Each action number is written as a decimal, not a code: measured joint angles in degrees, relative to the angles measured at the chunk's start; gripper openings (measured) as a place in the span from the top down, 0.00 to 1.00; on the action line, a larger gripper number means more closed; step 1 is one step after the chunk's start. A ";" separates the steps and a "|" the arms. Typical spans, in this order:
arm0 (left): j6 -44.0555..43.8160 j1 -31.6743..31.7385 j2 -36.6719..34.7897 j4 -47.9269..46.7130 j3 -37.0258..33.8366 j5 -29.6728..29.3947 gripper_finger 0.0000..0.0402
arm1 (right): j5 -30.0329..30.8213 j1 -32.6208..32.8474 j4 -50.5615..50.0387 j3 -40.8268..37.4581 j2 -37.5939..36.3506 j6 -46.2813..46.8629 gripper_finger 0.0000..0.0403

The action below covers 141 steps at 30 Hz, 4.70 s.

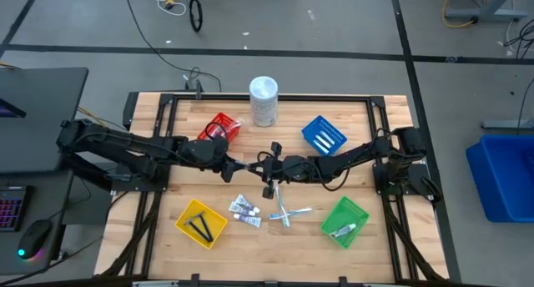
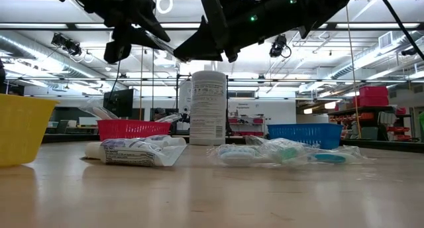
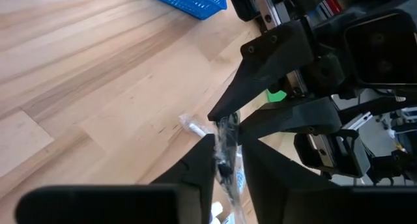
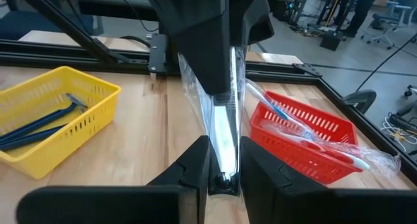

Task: Pick & Place Travel size toiletries
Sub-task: Put the silver nail clipper into the blue basket

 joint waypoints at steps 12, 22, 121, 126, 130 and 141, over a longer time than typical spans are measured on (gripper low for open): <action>0.78 0.00 0.00 -0.32 0.02 0.24 0.95 | 0.24 -0.04 -0.07 0.00 0.04 -0.39 0.82; 1.97 -0.02 0.00 -0.60 0.04 0.24 0.96 | 0.20 -0.06 -0.07 0.00 0.07 -0.15 0.80; 13.60 9.49 0.07 5.75 0.02 12.55 0.94 | -13.62 -4.79 -6.82 0.00 -6.23 9.05 0.63; 13.69 9.44 0.07 5.76 0.02 12.57 0.95 | -13.75 -4.82 -6.93 0.00 -6.23 9.05 0.69; 13.71 9.44 0.07 5.75 0.02 12.74 0.96 | -13.74 -4.81 -7.20 0.00 -6.23 9.05 0.74; 14.65 9.46 0.07 5.84 0.00 13.66 0.95 | -14.10 -4.76 -7.45 0.00 -6.23 9.07 0.86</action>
